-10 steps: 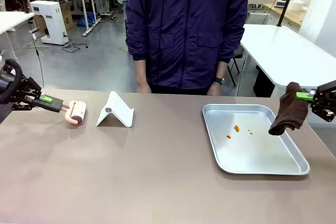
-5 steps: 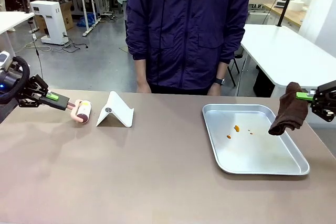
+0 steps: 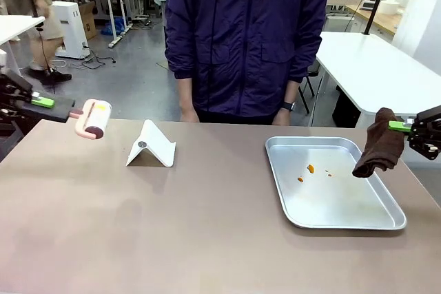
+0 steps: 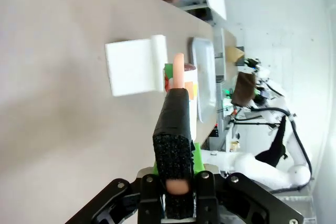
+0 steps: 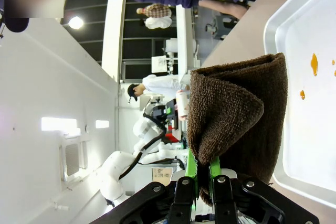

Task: Clean the surface of the table.
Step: If a person points to the right, clean the right side of the table with your right hand, and if they point to the left, clean the left side with your left hand.

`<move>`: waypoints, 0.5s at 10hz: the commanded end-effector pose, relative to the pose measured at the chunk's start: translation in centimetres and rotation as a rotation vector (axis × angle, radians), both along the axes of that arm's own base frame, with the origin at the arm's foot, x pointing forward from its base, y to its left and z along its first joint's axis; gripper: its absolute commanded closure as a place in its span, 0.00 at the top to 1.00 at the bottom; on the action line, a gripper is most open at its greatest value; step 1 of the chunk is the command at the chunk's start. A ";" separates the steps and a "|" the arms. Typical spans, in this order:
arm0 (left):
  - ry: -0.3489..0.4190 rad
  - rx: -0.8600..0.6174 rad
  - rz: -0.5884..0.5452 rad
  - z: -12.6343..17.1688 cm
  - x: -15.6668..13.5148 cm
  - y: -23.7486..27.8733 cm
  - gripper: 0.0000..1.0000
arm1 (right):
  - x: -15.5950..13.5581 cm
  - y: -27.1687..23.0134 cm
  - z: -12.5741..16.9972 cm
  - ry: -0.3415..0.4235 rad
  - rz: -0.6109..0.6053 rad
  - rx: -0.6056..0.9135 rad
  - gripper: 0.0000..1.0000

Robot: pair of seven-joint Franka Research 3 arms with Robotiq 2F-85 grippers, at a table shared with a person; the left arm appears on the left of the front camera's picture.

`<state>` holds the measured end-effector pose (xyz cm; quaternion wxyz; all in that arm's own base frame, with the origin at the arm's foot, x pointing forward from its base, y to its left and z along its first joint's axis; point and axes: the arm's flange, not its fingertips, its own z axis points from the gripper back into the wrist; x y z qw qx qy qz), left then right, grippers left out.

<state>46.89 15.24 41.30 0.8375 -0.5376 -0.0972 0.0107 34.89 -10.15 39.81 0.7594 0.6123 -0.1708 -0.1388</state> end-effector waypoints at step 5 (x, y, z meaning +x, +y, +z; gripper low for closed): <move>-0.036 -0.090 -0.078 -1.3 -15.8 3.8 0.22 | -0.1 0.0 0.4 0.006 0.003 0.013 0.00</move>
